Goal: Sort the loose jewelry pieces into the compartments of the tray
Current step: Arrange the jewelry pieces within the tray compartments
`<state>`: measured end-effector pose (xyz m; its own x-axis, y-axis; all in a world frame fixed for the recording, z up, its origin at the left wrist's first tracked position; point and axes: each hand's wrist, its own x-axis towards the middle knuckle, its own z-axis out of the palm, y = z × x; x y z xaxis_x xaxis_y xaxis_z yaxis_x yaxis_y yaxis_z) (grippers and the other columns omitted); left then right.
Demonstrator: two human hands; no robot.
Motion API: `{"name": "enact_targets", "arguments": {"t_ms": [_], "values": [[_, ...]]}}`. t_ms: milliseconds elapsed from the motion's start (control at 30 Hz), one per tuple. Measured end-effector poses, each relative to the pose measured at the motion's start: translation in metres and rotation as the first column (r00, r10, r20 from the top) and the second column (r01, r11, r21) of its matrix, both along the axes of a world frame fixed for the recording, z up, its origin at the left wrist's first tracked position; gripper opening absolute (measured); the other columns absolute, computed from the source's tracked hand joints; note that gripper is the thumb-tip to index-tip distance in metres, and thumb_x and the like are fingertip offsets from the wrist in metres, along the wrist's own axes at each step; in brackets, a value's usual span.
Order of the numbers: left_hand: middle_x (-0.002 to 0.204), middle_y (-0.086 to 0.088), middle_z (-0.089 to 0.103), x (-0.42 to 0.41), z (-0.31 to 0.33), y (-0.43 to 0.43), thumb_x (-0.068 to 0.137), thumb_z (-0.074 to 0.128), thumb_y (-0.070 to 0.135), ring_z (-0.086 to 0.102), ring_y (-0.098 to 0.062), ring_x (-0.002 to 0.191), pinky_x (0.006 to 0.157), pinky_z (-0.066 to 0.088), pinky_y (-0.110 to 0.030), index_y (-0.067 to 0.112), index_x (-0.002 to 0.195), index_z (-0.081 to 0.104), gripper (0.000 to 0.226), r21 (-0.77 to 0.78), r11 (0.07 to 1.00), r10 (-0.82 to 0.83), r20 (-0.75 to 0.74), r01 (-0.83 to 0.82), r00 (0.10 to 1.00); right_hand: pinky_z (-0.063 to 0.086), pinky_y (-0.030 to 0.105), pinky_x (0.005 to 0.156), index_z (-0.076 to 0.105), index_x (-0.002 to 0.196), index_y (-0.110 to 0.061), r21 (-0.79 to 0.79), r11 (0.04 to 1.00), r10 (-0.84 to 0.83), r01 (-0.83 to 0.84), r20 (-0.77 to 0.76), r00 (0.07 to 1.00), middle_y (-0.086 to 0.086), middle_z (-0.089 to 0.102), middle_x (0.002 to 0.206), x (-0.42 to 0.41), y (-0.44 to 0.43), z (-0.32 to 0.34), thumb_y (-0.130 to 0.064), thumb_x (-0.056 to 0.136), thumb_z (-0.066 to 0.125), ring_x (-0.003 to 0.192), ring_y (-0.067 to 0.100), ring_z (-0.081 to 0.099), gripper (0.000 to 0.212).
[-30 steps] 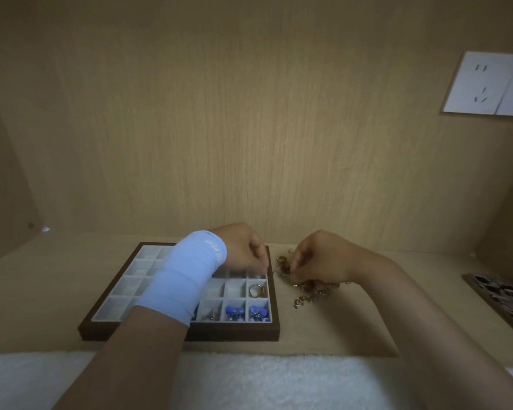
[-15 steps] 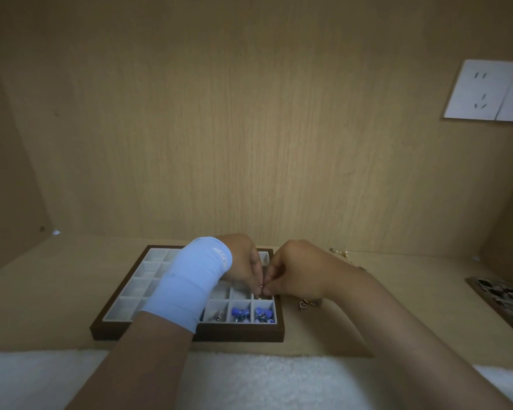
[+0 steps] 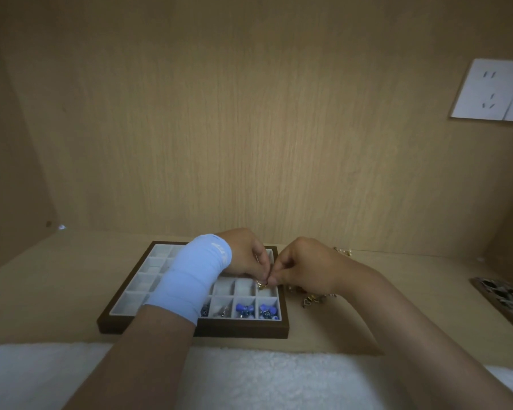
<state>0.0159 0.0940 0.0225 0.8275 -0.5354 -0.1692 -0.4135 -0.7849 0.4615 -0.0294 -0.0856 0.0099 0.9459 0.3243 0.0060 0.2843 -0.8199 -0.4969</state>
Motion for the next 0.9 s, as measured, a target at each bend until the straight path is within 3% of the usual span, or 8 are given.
{"name": "enact_targets", "arguments": {"t_ms": [200,333,433,500,600,700,833,900], "values": [[0.083,0.014,0.064,-0.002,0.0,-0.003,0.076,0.079,0.033,0.063,-0.013,0.089,0.089,0.052,-0.036,0.033,0.081,0.068,0.013,0.072,0.997,-0.011,0.004,0.01,1.0,0.055,0.034,0.081,0.08,0.088,-0.029,-0.095,0.995,0.038,-0.036,0.013,0.999,-0.011,0.075,0.084,-0.003,0.004,0.004,-0.034,0.085,0.076,0.082,0.005,0.066,0.007],[0.073,0.013,0.056,-0.004,-0.002,-0.009,0.077,0.079,0.033,0.055,-0.012,0.072,0.073,0.047,-0.029,0.035,0.07,0.058,0.022,0.119,0.992,-0.038,0.061,0.031,0.997,0.052,0.03,0.077,0.078,0.092,-0.031,-0.215,0.974,0.085,-0.073,0.048,0.995,-0.014,0.072,0.089,-0.006,0.007,0.008,-0.036,0.087,0.073,0.083,0.004,0.062,0.008],[0.074,0.01,0.058,-0.005,-0.005,-0.01,0.076,0.079,0.035,0.057,-0.016,0.075,0.078,0.05,-0.032,0.033,0.069,0.057,0.024,0.132,0.991,-0.038,0.072,0.028,0.997,0.045,0.027,0.071,0.077,0.095,-0.032,-0.267,0.961,0.093,-0.066,0.09,0.992,-0.014,0.069,0.091,-0.007,0.008,0.01,-0.038,0.089,0.071,0.083,0.003,0.058,0.01],[0.076,0.01,0.06,-0.005,-0.004,-0.009,0.076,0.079,0.035,0.059,-0.016,0.079,0.083,0.052,-0.034,0.033,0.072,0.059,0.021,0.126,0.992,-0.029,0.056,0.022,0.998,0.048,0.029,0.074,0.077,0.095,-0.032,-0.286,0.956,0.098,-0.064,0.104,0.99,-0.013,0.07,0.093,-0.007,0.009,0.01,-0.038,0.088,0.071,0.085,0.004,0.06,0.011],[0.084,0.01,0.063,-0.005,0.001,-0.005,0.079,0.075,0.032,0.062,-0.017,0.09,0.09,0.053,-0.037,0.036,0.076,0.063,0.014,0.121,0.992,-0.019,0.023,0.016,1.0,0.053,0.032,0.08,0.079,0.094,-0.032,-0.273,0.959,0.099,-0.07,0.095,0.991,-0.013,0.074,0.094,-0.008,0.012,0.006,-0.037,0.085,0.075,0.088,0.004,0.064,0.011],[0.095,0.01,0.067,-0.005,0.005,-0.001,0.077,0.077,0.034,0.064,-0.017,0.098,0.095,0.051,-0.04,0.034,0.084,0.07,0.009,0.111,0.994,-0.013,-0.017,0.015,1.0,0.054,0.031,0.076,0.079,0.09,-0.031,-0.231,0.973,0.052,-0.026,0.108,0.993,-0.012,0.073,0.087,-0.007,0.01,0.006,-0.039,0.08,0.08,0.082,0.003,0.064,0.013],[0.09,0.01,0.066,-0.007,0.003,-0.005,0.075,0.081,0.033,0.064,-0.017,0.096,0.093,0.052,-0.038,0.03,0.087,0.07,0.016,0.129,0.991,-0.024,-0.023,0.027,0.999,0.05,0.027,0.068,0.079,0.087,-0.029,-0.209,0.978,0.025,0.002,0.126,0.992,-0.014,0.07,0.078,-0.004,0.006,0.006,-0.039,0.079,0.081,0.075,0.002,0.062,0.012],[0.09,0.008,0.067,-0.008,0.003,-0.007,0.075,0.081,0.033,0.065,-0.018,0.095,0.094,0.052,-0.039,0.029,0.085,0.069,0.016,0.136,0.99,-0.022,-0.018,0.024,1.0,0.054,0.03,0.073,0.079,0.087,-0.027,-0.185,0.983,0.024,-0.003,0.113,0.993,-0.012,0.071,0.08,-0.005,0.007,0.004,-0.036,0.081,0.08,0.076,0.004,0.064,0.011]]}}
